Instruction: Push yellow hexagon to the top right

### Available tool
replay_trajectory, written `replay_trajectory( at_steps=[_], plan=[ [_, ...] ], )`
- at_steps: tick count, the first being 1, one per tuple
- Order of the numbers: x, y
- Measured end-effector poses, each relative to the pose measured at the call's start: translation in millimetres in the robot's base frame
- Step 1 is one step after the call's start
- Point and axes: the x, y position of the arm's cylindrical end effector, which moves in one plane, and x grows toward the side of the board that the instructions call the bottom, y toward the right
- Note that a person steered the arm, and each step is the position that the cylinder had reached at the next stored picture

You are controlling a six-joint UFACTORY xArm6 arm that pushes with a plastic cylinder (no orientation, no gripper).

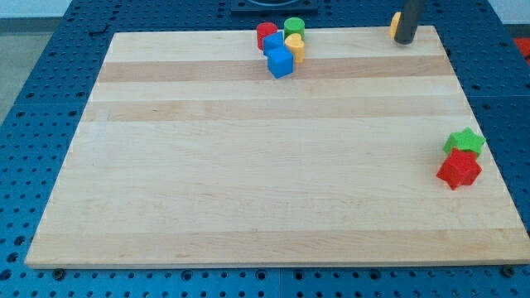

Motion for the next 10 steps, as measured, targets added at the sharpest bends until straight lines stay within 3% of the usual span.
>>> replay_trajectory(
  at_steps=[3, 5, 7, 10],
  plan=[
    [12.9, -62.1],
    [-36.3, -47.6],
    [-36.5, -34.7],
    [-36.5, 29.7]
  ],
)
